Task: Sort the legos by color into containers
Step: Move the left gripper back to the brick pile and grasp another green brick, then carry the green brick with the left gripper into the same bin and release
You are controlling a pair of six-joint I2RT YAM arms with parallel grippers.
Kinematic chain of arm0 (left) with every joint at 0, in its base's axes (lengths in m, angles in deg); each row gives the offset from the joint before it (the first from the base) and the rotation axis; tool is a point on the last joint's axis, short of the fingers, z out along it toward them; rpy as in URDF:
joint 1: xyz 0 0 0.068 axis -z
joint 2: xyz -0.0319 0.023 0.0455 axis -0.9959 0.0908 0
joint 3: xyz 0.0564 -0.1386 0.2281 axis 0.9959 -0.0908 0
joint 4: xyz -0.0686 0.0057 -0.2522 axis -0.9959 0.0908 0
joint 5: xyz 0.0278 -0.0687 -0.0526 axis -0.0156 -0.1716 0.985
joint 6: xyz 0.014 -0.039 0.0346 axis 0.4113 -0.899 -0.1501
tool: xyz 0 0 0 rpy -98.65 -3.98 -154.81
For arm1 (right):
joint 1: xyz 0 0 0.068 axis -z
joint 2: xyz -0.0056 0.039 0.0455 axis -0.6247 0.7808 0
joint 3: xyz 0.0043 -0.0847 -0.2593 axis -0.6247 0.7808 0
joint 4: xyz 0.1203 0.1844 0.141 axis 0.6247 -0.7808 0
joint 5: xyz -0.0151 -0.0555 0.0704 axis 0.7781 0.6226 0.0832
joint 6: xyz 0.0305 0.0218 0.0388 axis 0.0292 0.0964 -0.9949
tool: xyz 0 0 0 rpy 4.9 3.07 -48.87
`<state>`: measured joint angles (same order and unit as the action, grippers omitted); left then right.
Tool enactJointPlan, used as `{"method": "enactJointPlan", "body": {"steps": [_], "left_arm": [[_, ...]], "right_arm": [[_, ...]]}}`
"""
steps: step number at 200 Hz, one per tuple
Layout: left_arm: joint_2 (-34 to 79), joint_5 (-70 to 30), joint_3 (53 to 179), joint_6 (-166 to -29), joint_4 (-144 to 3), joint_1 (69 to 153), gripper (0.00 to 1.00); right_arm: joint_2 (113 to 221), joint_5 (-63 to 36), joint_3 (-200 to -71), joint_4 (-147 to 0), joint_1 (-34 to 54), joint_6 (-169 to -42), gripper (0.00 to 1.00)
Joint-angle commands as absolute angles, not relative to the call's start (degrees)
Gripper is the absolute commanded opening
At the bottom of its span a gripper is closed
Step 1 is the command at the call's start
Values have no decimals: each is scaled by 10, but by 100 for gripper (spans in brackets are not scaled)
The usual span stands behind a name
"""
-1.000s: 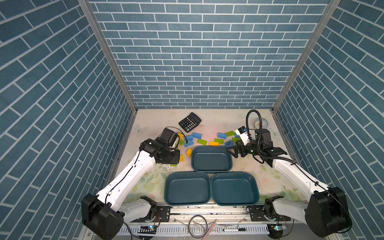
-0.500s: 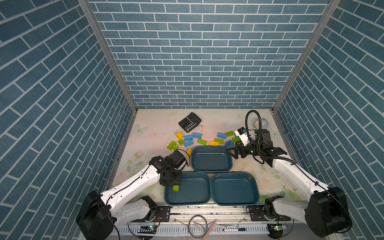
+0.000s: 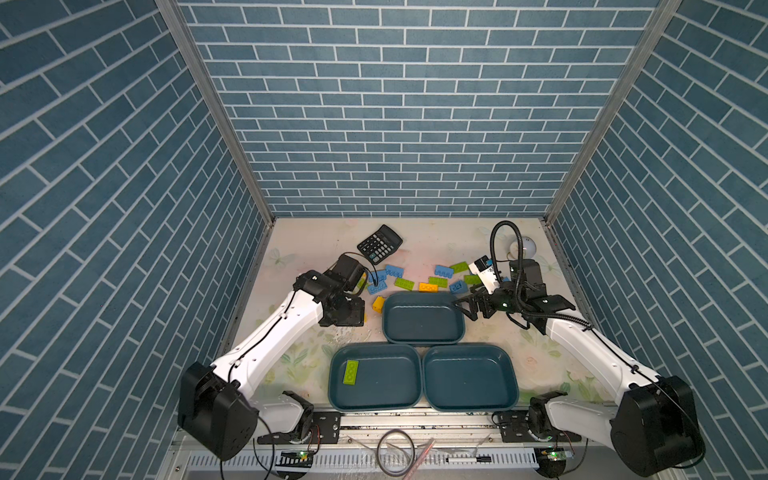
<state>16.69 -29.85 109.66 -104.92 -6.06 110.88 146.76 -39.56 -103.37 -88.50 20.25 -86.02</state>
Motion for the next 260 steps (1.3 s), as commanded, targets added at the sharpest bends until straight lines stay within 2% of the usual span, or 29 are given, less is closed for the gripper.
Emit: {"method": "enactJointPlan", "body": {"steps": [1,42,82,190,200,220,260], "left_arm": [[220,-306,1111,-896,-78,1058,68],[340,-309,1132,-794,-169,983,67],[443,-318,1179,-741,-206,967,67],[566,-298,1249,-703,-266,943,66],[571,-292,1252,-702,-265,943,63],[579,-279,1257,-704,-255,942,47],[568,-257,1251,-720,-245,934,32]], "right_arm": [[1453,-410,-1040,-868,204,-865,99],[1449,-404,-1034,-870,205,-863,99],[1447,-399,-1041,-890,210,-849,99],[1432,-403,-1036,-914,244,-839,99],[1434,-406,-1037,-915,245,-839,99],[1436,-407,-1038,-915,245,-840,99],[1441,-410,-1041,-914,246,-838,99]]}}
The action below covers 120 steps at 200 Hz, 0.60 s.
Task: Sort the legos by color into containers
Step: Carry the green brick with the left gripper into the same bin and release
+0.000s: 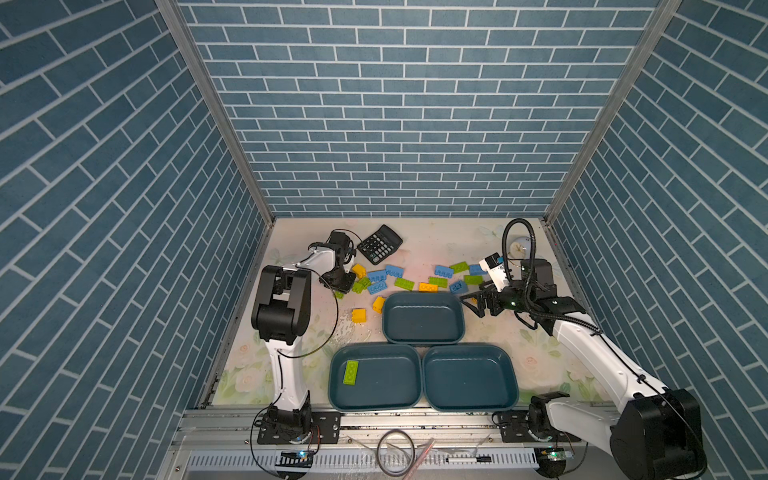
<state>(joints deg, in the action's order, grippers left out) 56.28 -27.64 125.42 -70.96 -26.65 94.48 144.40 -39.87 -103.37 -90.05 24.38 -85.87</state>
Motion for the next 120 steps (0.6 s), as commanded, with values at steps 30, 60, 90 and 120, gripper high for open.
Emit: {"method": "enactJointPlan", "body": {"steps": [30,60,90,120], "left_arm": [[523,-255,1251,-748,-225,930,31],[453,-222,1230,-797,-185,941,31],[355,-214,1176,-892,-146,993,33],[241,-222,1104,-1015,-122,1078,33]], "right_arm": [[1446,-410,-1044,-909,247,-837,99],[1457,-416,-1052,-902,247,-838,99],[1464,-423,-1053,-892,247,-842,99],[1464,-443,-1053,-892,246,-853,99]]}}
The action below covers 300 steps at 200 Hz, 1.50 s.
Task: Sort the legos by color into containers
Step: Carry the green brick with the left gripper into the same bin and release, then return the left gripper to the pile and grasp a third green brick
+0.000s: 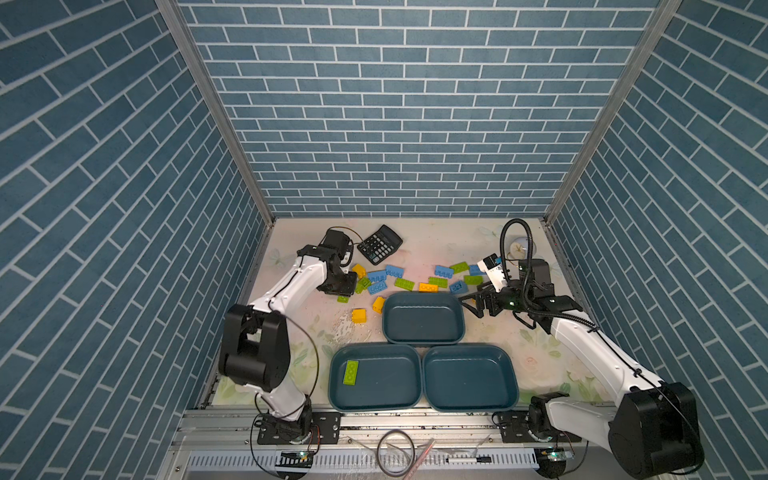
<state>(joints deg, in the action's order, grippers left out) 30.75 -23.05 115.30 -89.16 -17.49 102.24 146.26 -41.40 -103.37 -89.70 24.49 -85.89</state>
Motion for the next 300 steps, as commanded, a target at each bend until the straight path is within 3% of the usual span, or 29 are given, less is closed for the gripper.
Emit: {"method": "enactJointPlan", "body": {"steps": [1,63,112,142,156,189,215,300], "left_arm": [[236,-222,1099,-1020,-122,1081,33],[75,-258,942,-1298,-132,1318,32],[87,-287,854,-1386,-197,1385,33],[94,-314,843,-1383,-196,1385,36],[99,-324,843,-1375,-188,1385,45],[92,-323,837,-1367,-180,1385,55],[87,-341,893,-1326,-123,1374,56],[204,-302,1062,-1050,-138,1159,60]], "right_arm": [[1464,-443,-1053,-892,246,-854,99],[1442,-456,-1040,-920,244,-856,99],[1425,-450,-1036,-940,236,-853,99],[1411,-436,-1034,-948,234,-854,99],[1408,-434,-1034,-951,234,-854,99],[1408,-433,-1039,-954,233,-853,99],[1413,-432,-1045,-953,233,-853,99],[1426,-434,-1052,-925,233,-865,99]]}}
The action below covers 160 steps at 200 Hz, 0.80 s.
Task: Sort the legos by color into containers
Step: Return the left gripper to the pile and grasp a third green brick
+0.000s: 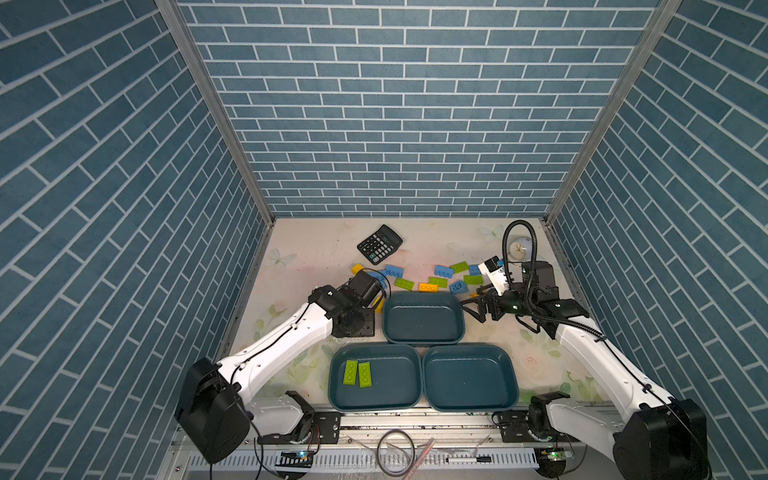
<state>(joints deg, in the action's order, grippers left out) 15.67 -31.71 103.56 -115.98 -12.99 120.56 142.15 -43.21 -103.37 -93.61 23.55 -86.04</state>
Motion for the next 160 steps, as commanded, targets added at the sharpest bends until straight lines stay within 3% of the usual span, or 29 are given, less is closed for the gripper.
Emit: {"method": "enactJointPlan", "body": {"steps": [1,34,104,160], "left_arm": [[207,-302,1064,-1047,-140,1157,60],[298,-280,1105,-994,-190,1092,61],[476,-270,1235,-930,-224,1045,64],[534,-299,1265,-889,-226,1016,64]], "right_arm": [[1426,-434,-1052,-925,233,-865,99],[1426,-429,-1047,-919,233,-865,99],[1429,-420,-1049,-935,234,-844,99],[1425,-408,-1047,-948,238,-834,99]]}}
